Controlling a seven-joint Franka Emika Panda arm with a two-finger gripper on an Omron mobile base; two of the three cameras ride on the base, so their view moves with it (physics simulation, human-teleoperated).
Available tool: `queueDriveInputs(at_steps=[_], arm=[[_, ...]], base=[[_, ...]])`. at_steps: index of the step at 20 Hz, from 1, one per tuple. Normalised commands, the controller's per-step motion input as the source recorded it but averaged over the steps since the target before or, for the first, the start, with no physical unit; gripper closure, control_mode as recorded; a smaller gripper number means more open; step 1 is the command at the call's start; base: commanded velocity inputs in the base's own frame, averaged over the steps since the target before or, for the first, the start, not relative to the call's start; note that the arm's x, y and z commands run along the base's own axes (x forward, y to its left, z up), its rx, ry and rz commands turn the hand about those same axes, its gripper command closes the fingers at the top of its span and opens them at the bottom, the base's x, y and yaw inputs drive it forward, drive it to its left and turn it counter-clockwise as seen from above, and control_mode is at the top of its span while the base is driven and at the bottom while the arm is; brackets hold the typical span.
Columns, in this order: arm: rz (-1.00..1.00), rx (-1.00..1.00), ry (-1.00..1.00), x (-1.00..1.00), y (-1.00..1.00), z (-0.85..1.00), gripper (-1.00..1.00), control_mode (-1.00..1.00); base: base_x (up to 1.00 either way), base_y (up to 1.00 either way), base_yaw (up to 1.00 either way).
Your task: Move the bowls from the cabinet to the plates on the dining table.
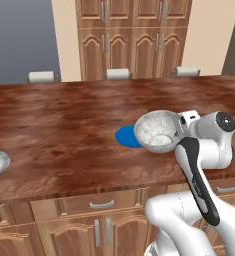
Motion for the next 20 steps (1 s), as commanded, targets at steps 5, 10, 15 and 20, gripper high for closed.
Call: queueDriveInputs(at_steps=[5, 10, 15, 20], arm=[[0.0, 0.0, 0.0, 0.0, 0.0, 0.0, 1.0, 1.0], [0.0, 0.0, 0.0, 0.0, 0.0, 0.0, 1.0, 1.0], [0.0, 0.0, 0.0, 0.0, 0.0, 0.0, 1.0, 1.0], [0.0, 0.0, 0.0, 0.0, 0.0, 0.0, 1.0, 1.0]], base=[[0.07, 0.0, 0.0], [0.09, 0.0, 0.0], [0.33, 0.0, 0.0], [0.17, 0.0, 0.0]])
